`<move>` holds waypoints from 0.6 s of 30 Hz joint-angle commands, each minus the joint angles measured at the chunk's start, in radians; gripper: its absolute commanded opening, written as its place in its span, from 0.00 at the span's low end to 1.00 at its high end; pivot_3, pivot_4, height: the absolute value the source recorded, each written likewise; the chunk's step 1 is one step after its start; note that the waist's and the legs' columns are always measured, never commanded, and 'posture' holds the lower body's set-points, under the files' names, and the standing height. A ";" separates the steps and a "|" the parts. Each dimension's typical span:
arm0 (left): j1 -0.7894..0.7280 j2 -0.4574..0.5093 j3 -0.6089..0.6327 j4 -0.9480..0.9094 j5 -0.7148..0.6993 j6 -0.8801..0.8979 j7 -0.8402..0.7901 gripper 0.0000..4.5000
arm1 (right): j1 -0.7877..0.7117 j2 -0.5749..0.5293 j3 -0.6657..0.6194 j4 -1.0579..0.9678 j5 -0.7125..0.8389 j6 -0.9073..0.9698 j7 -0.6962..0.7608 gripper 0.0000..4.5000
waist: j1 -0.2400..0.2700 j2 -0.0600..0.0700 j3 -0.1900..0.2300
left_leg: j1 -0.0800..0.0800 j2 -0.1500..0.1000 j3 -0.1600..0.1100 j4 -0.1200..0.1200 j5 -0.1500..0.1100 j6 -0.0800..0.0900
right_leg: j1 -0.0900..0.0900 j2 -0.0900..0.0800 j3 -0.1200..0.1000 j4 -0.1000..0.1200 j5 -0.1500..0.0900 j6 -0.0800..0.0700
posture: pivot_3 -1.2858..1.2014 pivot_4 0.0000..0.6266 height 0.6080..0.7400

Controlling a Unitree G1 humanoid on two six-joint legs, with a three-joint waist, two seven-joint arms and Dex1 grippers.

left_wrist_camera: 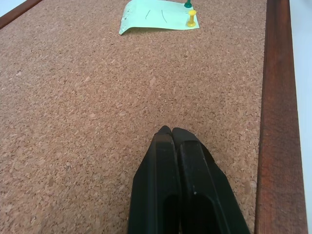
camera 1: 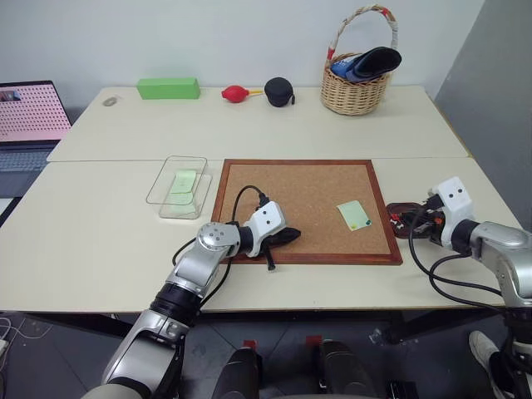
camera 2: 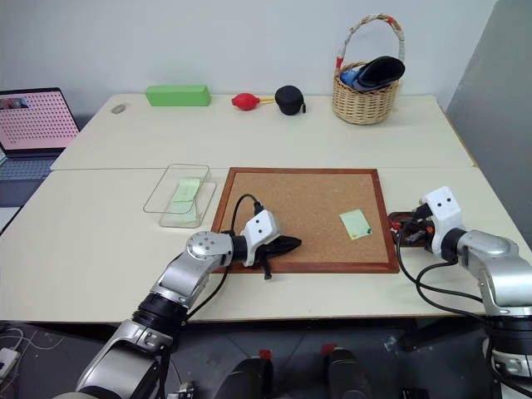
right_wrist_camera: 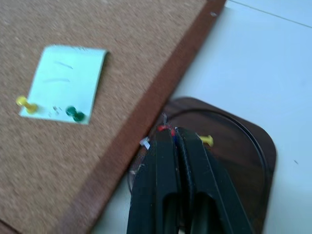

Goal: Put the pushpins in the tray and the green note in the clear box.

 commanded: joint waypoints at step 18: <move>0.014 0.009 -0.033 0.098 0.059 -0.009 0.009 0.00 | -0.051 -0.030 -0.041 0.041 -0.007 0.002 -0.022 0.42 | 0.002 0.000 0.000 | 0.000 0.000 0.000 0.000 0.000 0.000 | 0.000 0.000 0.000 0.000 0.000 0.000 | 0.52 0.24 1.00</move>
